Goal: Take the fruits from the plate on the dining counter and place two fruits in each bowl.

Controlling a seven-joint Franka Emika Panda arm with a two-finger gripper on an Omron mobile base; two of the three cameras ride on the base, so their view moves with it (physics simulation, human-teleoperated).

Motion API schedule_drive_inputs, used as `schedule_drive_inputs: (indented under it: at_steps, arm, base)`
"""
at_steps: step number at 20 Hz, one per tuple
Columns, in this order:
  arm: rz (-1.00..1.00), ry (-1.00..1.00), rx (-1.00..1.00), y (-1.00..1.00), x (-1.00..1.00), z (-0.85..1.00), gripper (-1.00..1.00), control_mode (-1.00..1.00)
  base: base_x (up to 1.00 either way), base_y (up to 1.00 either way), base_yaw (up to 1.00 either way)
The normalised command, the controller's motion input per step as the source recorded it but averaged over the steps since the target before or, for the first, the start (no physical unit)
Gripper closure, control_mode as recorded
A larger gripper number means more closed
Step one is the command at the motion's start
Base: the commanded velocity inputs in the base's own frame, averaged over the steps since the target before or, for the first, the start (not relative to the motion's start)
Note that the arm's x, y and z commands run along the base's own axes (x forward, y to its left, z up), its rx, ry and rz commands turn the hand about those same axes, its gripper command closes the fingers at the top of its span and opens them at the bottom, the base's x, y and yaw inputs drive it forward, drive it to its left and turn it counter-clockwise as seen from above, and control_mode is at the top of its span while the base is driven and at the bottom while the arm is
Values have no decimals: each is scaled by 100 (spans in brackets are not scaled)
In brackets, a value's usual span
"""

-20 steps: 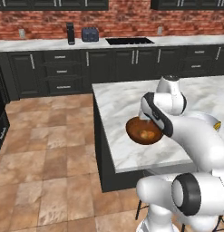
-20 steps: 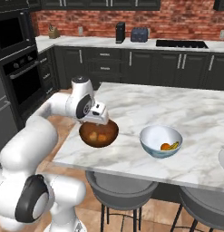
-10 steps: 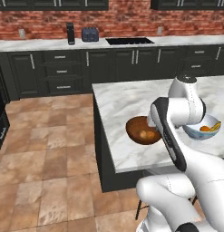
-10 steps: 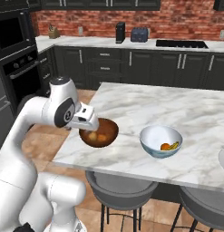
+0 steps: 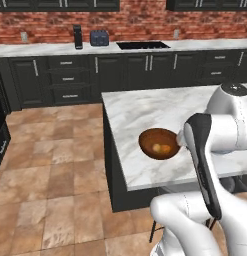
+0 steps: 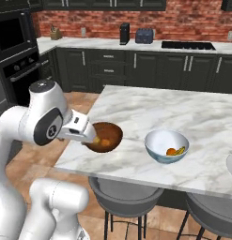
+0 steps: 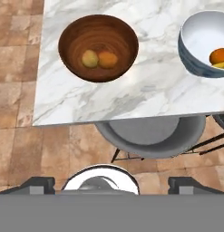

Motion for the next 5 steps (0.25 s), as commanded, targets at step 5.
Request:
schedule_drive_inputs:
  at_steps: [5]
  arm:
    - [0,0,0,-4,-73,34,-100,-100]
  base:
    - [0,0,0]
